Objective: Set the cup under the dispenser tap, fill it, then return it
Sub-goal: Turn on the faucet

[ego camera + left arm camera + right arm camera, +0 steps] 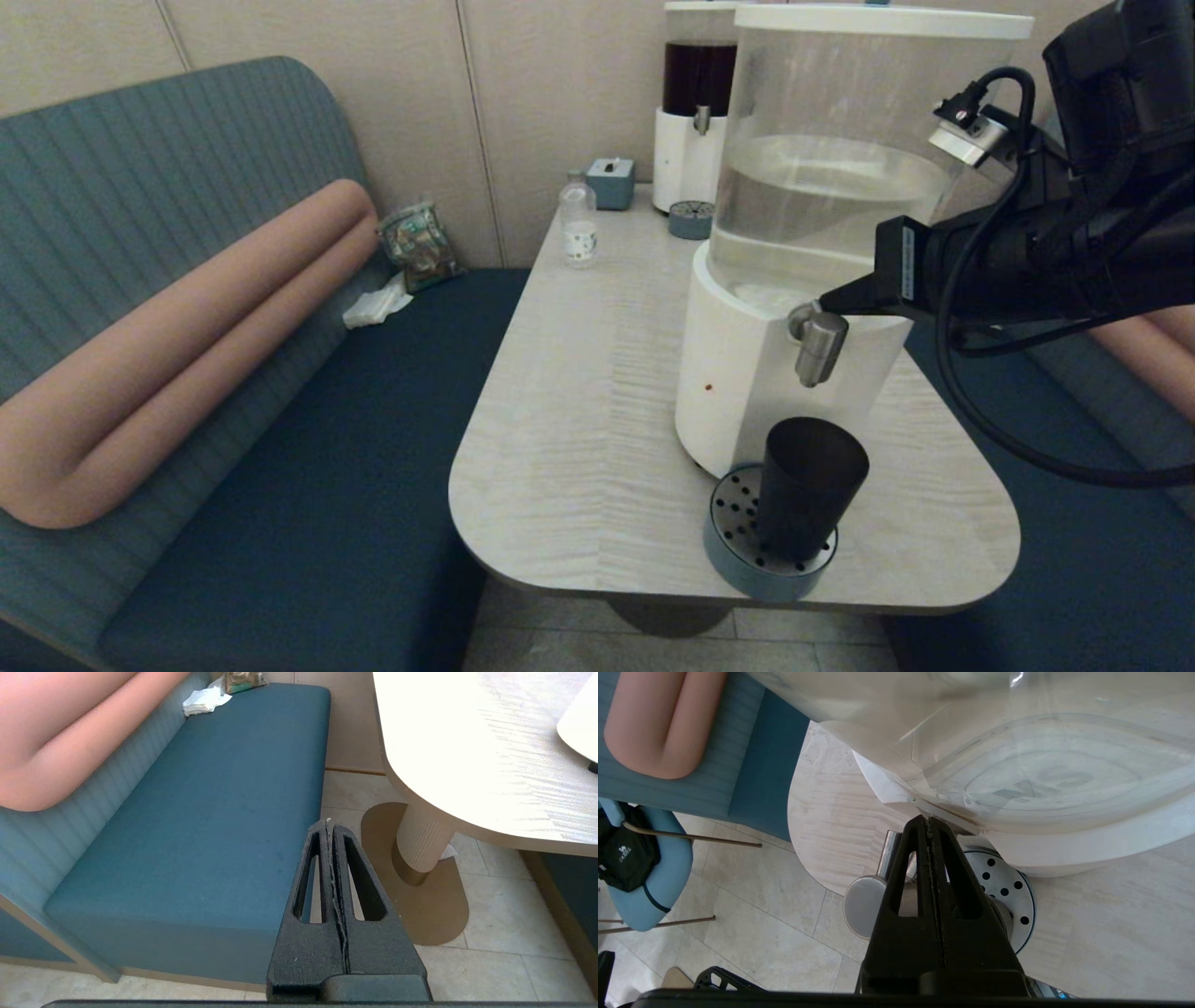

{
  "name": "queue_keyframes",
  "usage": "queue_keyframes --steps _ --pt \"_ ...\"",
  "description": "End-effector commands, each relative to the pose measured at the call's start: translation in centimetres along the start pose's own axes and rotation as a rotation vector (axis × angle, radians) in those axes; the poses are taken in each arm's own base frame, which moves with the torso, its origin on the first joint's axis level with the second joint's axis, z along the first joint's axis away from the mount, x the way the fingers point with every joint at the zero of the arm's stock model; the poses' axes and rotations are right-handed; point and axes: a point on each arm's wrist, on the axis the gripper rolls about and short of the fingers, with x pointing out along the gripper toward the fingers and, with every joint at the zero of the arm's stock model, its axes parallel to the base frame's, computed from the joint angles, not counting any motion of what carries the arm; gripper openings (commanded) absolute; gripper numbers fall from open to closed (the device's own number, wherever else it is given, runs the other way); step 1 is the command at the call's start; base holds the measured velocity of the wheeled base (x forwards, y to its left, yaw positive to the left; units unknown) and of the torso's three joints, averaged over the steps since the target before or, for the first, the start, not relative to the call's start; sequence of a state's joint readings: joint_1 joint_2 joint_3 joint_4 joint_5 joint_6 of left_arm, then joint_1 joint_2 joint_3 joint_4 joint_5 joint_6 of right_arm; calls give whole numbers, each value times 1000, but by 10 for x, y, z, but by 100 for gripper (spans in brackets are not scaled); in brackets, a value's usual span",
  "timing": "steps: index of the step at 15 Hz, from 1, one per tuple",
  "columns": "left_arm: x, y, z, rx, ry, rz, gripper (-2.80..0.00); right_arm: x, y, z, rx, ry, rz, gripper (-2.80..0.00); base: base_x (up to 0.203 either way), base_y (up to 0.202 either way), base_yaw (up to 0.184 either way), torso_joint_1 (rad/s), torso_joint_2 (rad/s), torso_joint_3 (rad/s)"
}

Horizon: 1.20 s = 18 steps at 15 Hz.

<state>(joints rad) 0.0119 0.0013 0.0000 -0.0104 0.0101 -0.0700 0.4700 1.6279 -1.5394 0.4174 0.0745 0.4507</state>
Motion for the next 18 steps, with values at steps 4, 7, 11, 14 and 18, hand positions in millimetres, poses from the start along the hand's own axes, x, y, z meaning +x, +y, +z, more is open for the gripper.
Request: queue_keyframes --steps 4,7,11,14,18 --pt "0 0 0 -1 0 1 -280 1 0 -1 2 6 4 -280 0 0 0 0 0 0" --pt "0 0 0 -1 0 1 -280 1 2 -2 -1 9 11 -280 0 0 0 0 0 0" --pt "0 0 0 -1 0 1 -280 1 5 -3 -4 13 18 -280 0 0 0 0 0 0" --pt "0 0 0 -1 0 1 -280 1 6 -3 -6 15 22 -280 0 0 0 0 0 0" --pt "0 0 0 -1 0 1 -280 0 7 -4 -9 18 30 -280 0 0 0 0 0 0"
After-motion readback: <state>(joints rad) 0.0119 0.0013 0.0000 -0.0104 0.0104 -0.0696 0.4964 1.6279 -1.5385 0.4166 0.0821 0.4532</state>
